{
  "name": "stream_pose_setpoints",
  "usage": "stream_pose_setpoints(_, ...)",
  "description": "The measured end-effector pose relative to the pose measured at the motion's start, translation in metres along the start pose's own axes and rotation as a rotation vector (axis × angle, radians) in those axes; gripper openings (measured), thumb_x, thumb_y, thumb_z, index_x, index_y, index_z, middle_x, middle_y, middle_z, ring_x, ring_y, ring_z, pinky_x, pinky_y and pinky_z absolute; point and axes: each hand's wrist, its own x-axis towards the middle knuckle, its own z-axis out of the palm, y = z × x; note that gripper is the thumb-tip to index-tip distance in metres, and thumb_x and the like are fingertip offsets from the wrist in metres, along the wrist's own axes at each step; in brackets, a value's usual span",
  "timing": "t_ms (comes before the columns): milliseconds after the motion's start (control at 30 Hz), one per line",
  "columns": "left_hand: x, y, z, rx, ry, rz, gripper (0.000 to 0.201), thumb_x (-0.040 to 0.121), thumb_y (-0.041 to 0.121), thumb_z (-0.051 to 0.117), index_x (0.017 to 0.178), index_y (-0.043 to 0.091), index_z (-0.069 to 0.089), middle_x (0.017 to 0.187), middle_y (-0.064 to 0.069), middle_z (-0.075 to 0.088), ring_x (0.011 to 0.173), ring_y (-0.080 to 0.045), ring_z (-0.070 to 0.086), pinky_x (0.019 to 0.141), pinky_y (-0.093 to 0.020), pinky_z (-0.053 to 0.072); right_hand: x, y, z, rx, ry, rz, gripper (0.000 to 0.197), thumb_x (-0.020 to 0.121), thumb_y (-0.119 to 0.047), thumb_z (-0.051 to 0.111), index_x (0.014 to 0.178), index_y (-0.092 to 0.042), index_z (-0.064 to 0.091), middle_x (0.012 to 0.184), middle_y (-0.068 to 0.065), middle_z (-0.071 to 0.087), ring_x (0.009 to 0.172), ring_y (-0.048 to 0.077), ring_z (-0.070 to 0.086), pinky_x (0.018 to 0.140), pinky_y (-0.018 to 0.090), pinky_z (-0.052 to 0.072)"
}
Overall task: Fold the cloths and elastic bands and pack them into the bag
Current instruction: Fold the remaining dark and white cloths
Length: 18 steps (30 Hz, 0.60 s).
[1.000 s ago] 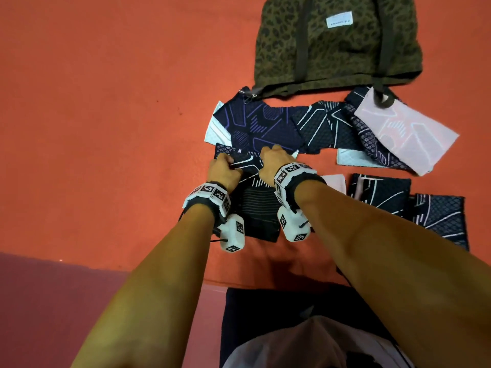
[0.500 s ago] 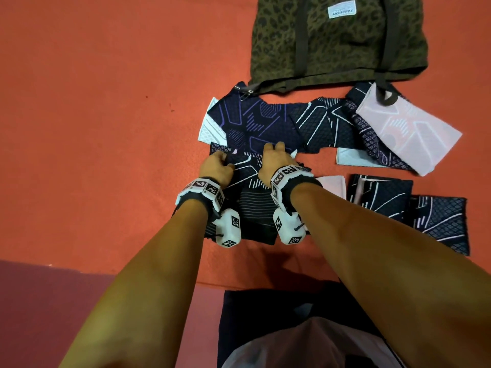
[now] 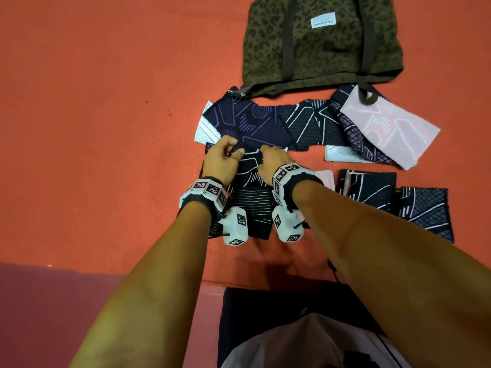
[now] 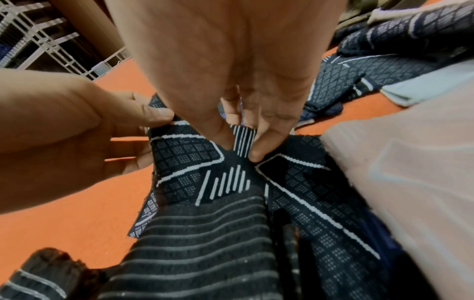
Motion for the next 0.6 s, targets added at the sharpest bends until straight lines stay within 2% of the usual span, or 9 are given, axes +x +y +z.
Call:
stream_pose_setpoints(67, -0.003, 0.007, 0.000, -0.016, 0.010, 0.008, 0.023, 0.091, 0.013, 0.066, 0.081, 0.030, 0.054, 0.068, 0.014, 0.043, 0.061, -0.003, 0.043, 0.065, -0.022, 0.042, -0.005, 0.001, -0.005, 0.016, 0.041, -0.014, 0.042, 0.092, -0.010, 0.052, 0.134, -0.009, 0.050, 0.131, 0.016, 0.054, 0.117, 0.034, 0.055, 0.090, 0.035, 0.046)
stream_pose_setpoints(133, -0.007, 0.012, -0.001, -0.033, 0.009, -0.013, 0.024, 0.092, 0.014, 0.064, 0.080, 0.032, 0.054, 0.072, 0.015, 0.051, 0.065, -0.003, 0.051, 0.073, -0.028, 0.049, -0.012, 0.002, -0.012, 0.043, 0.063, -0.022, 0.041, 0.092, -0.010, 0.052, 0.132, -0.011, 0.054, 0.129, 0.015, 0.056, 0.114, 0.033, 0.057, 0.086, 0.034, 0.047)
stream_pose_setpoints(200, -0.009, 0.012, -0.002, -0.016, -0.005, -0.042, 0.020, 0.092, 0.017, 0.063, 0.085, 0.033, 0.054, 0.084, 0.013, 0.060, 0.077, -0.007, 0.060, 0.086, -0.034, 0.053, -0.018, 0.003, -0.016, 0.063, 0.062, -0.038, 0.033, 0.090, -0.009, 0.053, 0.123, -0.010, 0.060, 0.121, 0.014, 0.062, 0.107, 0.032, 0.060, 0.078, 0.031, 0.047)
stream_pose_setpoints(267, -0.011, 0.007, 0.000, 0.023, -0.043, -0.078, 0.017, 0.086, 0.025, 0.062, 0.096, 0.035, 0.053, 0.104, 0.006, 0.065, 0.096, -0.016, 0.064, 0.096, -0.043, 0.052, -0.024, 0.006, -0.019, 0.081, 0.068, -0.055, 0.025, 0.089, -0.008, 0.053, 0.113, -0.009, 0.063, 0.109, 0.013, 0.065, 0.100, 0.032, 0.061, 0.072, 0.028, 0.044)
stream_pose_setpoints(333, -0.010, -0.004, 0.004, 0.075, -0.049, -0.122, 0.039, 0.075, 0.036, 0.060, 0.113, 0.028, 0.053, 0.122, -0.003, 0.061, 0.108, -0.023, 0.062, 0.099, -0.047, 0.050, -0.030, 0.008, -0.021, 0.090, 0.092, -0.064, 0.014, 0.089, -0.007, 0.053, 0.100, -0.010, 0.062, 0.096, 0.011, 0.062, 0.091, 0.030, 0.061, 0.067, 0.028, 0.042)
stream_pose_setpoints(400, -0.017, -0.003, 0.008, 0.131, -0.028, -0.149, 0.062, 0.072, 0.038, 0.058, 0.130, 0.020, 0.050, 0.129, -0.009, 0.057, 0.113, -0.027, 0.060, 0.102, -0.047, 0.048, -0.035, 0.011, -0.023, 0.103, 0.111, -0.076, 0.008, 0.090, -0.008, 0.053, 0.095, -0.010, 0.059, 0.089, 0.008, 0.058, 0.085, 0.029, 0.059, 0.066, 0.028, 0.041)
stream_pose_setpoints(533, -0.036, 0.012, 0.018, 0.157, 0.007, -0.173, 0.073, 0.089, 0.017, 0.062, 0.152, 0.011, 0.026, 0.148, -0.016, 0.036, 0.132, -0.030, 0.044, 0.114, -0.040, 0.034, -0.044, 0.018, -0.031, 0.149, 0.147, -0.082, 0.005, 0.091, -0.009, 0.053, 0.093, -0.009, 0.057, 0.078, 0.003, 0.052, 0.078, 0.024, 0.052, 0.064, 0.027, 0.037)
stream_pose_setpoints(600, -0.040, 0.013, 0.022, 0.126, 0.016, -0.205, 0.080, 0.089, 0.015, 0.061, 0.155, 0.012, 0.015, 0.149, -0.017, 0.034, 0.130, -0.031, 0.045, 0.113, -0.042, 0.035, -0.046, 0.022, -0.035, 0.181, 0.183, -0.087, 0.004, 0.089, -0.010, 0.054, 0.085, -0.009, 0.053, 0.074, 0.005, 0.050, 0.075, 0.025, 0.049, 0.061, 0.030, 0.037)
